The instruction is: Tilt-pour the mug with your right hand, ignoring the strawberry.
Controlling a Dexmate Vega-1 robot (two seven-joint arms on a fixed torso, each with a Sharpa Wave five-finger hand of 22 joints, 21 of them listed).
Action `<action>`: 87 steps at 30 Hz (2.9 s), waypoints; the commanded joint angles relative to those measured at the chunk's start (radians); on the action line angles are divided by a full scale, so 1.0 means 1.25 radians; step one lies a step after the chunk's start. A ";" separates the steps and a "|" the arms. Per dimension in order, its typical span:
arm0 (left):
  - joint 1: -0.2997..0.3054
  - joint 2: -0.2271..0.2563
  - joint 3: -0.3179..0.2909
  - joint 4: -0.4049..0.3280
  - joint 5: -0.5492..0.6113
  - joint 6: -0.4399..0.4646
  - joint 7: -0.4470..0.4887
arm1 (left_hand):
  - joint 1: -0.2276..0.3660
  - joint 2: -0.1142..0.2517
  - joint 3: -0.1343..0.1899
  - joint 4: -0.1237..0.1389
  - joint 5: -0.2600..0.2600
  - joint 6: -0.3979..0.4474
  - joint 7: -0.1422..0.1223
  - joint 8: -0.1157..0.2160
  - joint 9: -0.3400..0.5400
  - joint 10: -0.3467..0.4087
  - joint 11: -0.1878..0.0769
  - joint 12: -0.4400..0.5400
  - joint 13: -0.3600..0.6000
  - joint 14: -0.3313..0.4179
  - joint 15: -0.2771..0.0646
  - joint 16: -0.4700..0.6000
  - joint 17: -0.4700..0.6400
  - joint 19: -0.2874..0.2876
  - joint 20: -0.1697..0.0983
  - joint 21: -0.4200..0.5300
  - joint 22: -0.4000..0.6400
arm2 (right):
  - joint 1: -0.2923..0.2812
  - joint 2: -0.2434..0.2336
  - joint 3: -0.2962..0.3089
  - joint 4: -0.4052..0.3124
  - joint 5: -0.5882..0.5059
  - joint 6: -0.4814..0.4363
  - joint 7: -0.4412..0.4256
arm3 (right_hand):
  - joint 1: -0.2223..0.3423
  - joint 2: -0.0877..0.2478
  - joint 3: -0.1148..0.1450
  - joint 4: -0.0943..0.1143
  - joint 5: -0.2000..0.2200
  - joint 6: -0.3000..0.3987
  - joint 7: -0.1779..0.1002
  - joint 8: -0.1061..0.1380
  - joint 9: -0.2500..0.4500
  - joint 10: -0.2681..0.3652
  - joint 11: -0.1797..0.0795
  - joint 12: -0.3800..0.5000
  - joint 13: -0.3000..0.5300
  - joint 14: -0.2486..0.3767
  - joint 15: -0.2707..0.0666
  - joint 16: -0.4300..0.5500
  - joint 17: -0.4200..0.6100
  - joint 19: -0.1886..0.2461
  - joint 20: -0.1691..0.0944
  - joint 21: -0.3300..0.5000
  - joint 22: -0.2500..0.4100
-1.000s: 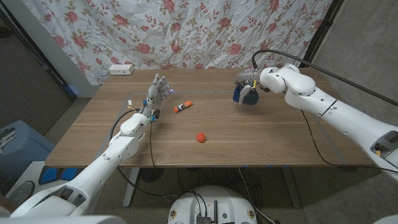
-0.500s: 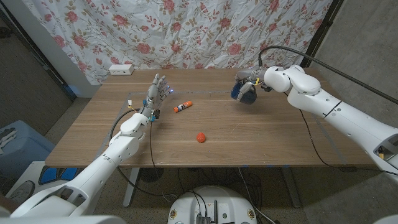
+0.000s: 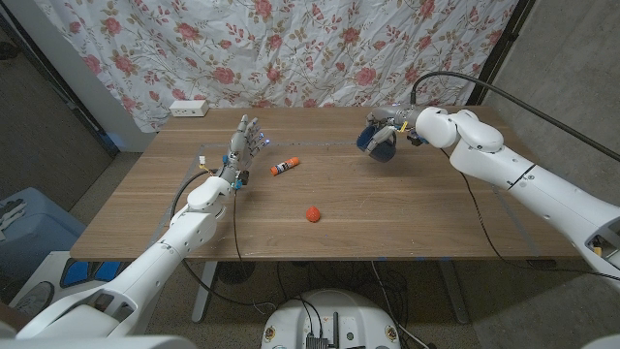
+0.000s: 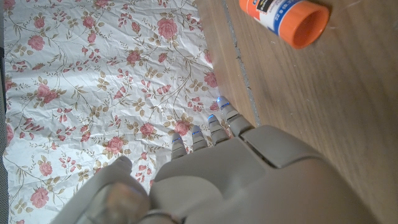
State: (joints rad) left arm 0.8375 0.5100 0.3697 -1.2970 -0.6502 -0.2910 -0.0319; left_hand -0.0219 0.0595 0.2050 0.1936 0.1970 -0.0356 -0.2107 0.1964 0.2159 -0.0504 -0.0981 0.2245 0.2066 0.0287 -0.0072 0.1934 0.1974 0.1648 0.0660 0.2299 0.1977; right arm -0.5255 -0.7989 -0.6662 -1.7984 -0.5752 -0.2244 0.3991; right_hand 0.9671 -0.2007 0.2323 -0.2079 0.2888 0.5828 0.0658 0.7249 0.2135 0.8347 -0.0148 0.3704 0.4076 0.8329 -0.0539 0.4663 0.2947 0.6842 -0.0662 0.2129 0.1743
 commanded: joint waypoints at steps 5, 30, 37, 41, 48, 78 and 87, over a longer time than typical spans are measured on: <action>0.000 0.000 0.000 0.000 0.000 0.000 0.000 | -0.002 0.095 0.005 0.001 0.003 -0.002 -0.006 0.005 0.002 -0.003 -0.004 0.003 0.004 0.006 -0.004 0.004 0.004 0.007 0.000 0.005 0.003 | -0.050 0.009 0.026 0.006 0.126 -0.025 -0.125 | 0.172 0.184 0.039 0.036 0.005 0.174 -0.151 0.012 -0.001 0.150 -0.145 -0.002 0.002 0.039 -0.148 -0.002 0.004 -0.004 -0.070 -0.005 0.002; 0.000 0.000 0.000 0.000 0.000 0.000 0.000 | -0.002 0.095 0.005 0.001 0.003 -0.003 -0.006 0.005 0.002 -0.002 -0.005 0.003 0.004 0.007 -0.003 0.004 0.004 0.007 -0.001 0.005 0.003 | -0.102 0.043 0.043 0.078 0.292 0.066 -0.286 | 0.175 0.189 0.035 0.037 0.009 0.165 -0.153 0.008 -0.001 0.138 -0.143 -0.019 0.000 0.036 -0.147 -0.008 0.011 -0.010 -0.076 -0.006 0.002; 0.000 0.000 0.000 0.000 0.000 0.000 0.000 | -0.002 0.095 0.005 0.001 0.003 -0.002 -0.005 0.005 0.002 -0.003 -0.005 0.003 0.004 0.006 -0.004 0.004 0.004 0.007 0.000 0.005 0.003 | -0.114 0.061 0.043 0.117 0.322 0.113 -0.332 | 0.174 0.188 0.032 0.038 0.008 0.163 -0.154 0.008 -0.001 0.139 -0.143 -0.021 0.001 0.039 -0.146 -0.007 0.014 -0.010 -0.077 -0.006 0.002; 0.000 0.000 0.000 0.000 0.000 0.000 0.000 | -0.002 0.095 0.005 0.001 0.003 -0.003 -0.006 0.005 0.002 -0.002 -0.006 0.004 0.004 0.006 -0.003 0.004 0.004 0.007 0.000 0.005 0.003 | -0.121 0.072 0.042 0.137 0.331 0.137 -0.360 | 0.172 0.186 0.029 0.038 0.007 0.163 -0.154 0.008 -0.001 0.138 -0.143 -0.021 0.002 0.039 -0.146 -0.006 0.016 -0.009 -0.078 -0.005 0.002; 0.000 0.000 0.000 0.000 0.000 0.000 0.000 | -0.002 0.095 0.005 0.001 0.003 -0.002 -0.006 0.005 0.002 -0.002 -0.005 0.003 0.004 0.006 -0.003 0.004 0.004 0.007 0.000 0.005 0.003 | -0.133 0.093 0.040 0.182 0.343 0.193 -0.410 | 0.172 0.188 0.027 0.039 0.006 0.164 -0.157 0.008 -0.001 0.137 -0.143 -0.023 0.005 0.037 -0.146 -0.006 0.019 -0.010 -0.082 -0.005 0.002; 0.000 0.000 0.000 -0.001 0.000 0.001 0.000 | -0.002 0.095 0.005 0.001 0.003 -0.001 -0.005 0.005 0.002 -0.003 -0.006 0.003 0.004 0.007 -0.003 0.004 0.004 0.007 0.000 0.005 0.003 | -0.157 0.177 0.010 0.324 0.308 0.330 -0.575 | 0.176 0.194 0.021 0.039 0.004 0.164 -0.164 0.007 -0.001 0.129 -0.145 -0.033 0.011 0.024 -0.146 -0.012 0.030 -0.013 -0.083 -0.003 0.004; 0.000 0.000 0.000 -0.001 0.000 0.001 0.001 | -0.002 0.095 0.005 0.001 0.003 -0.002 -0.005 0.005 0.002 -0.003 -0.004 0.003 0.004 0.006 -0.003 0.004 0.004 0.007 0.000 0.005 0.003 | -0.159 0.195 0.003 0.358 0.301 0.353 -0.606 | 0.174 0.192 0.017 0.039 0.003 0.163 -0.164 0.007 -0.001 0.128 -0.144 -0.035 0.013 0.018 -0.143 -0.015 0.032 -0.012 -0.076 -0.002 0.004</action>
State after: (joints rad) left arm 0.8375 0.5100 0.3701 -1.2971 -0.6499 -0.2907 -0.0318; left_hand -0.0219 0.0595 0.2050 0.1936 0.1970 -0.0356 -0.2108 0.1964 0.2159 -0.0504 -0.0980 0.2245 0.2066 0.0287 -0.0072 0.1934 0.1974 0.1648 0.0660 0.2299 0.1978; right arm -0.7200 -0.5831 -0.6512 -1.4037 -0.1857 0.1738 -0.3036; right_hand 0.9671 -0.2007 0.2211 -0.1966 0.2898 0.5857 0.0688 0.7263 0.2070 0.8308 -0.0291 0.3279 0.4201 0.8291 -0.0683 0.4469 0.3313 0.6711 -0.0641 0.2073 0.1742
